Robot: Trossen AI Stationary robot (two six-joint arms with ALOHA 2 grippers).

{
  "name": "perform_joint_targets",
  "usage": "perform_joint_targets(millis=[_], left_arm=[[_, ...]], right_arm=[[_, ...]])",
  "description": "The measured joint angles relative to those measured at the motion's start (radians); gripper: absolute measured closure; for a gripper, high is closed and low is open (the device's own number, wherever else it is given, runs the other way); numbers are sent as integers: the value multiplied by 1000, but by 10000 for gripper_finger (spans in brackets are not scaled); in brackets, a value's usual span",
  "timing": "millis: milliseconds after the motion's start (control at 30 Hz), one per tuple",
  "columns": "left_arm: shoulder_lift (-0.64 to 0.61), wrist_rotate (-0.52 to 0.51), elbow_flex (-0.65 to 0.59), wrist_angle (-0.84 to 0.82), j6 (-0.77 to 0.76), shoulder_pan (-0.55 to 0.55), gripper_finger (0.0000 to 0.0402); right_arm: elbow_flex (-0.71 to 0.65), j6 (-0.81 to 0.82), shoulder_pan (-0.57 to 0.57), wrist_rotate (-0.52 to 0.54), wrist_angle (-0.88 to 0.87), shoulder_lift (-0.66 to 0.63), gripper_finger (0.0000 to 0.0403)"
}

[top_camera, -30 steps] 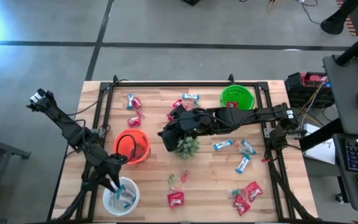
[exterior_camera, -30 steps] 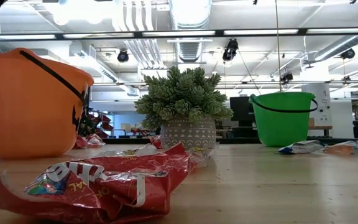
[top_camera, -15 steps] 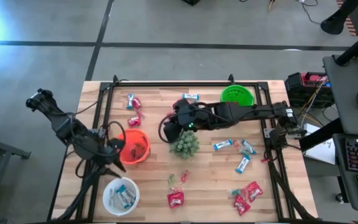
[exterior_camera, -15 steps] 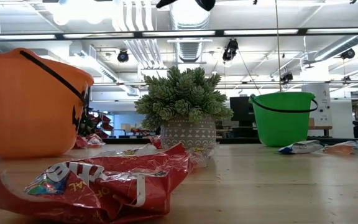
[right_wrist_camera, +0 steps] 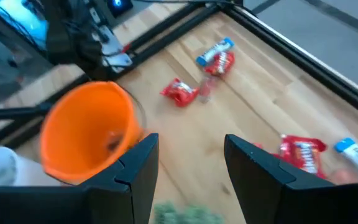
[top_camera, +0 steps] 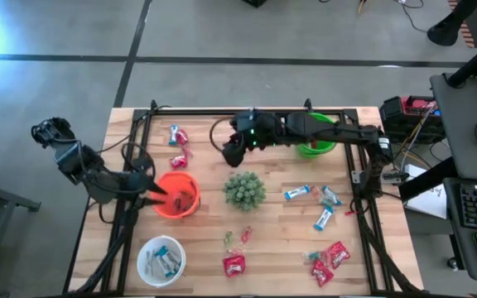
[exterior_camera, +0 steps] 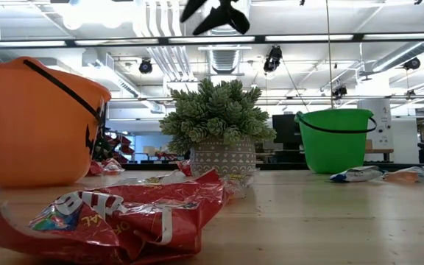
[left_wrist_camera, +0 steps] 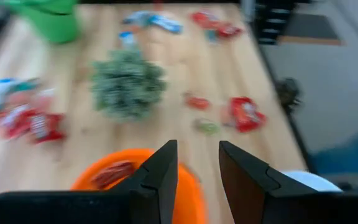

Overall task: Sort candy
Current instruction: Put the red candy into the green bucket

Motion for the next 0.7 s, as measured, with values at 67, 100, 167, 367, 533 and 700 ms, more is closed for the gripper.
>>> perform_joint_targets(millis=[67,100,167,367,533,700], left_arm=[[0,-73,33,-69,-51,0,302],[0,-110,48,-108,-78,0,302],[0,-190,80,-181,-135,0,302],[-1,-339,171,-292,-237,0,302],[-1,-398,225,-296,-240,0,302],[-1,-416,266,-296,-241,0,302]], right_arm=[[0,-51,-42,-63,-26,4,229],[-1,-80,-64,-96,-36,7,229],[-4,-139,-107,-165,-36,18,229],[-5,-278,-232,-397,-30,62,229],[-7,-343,-299,-484,-39,125,228],[-4,-431,-320,-591,-39,179,213]])
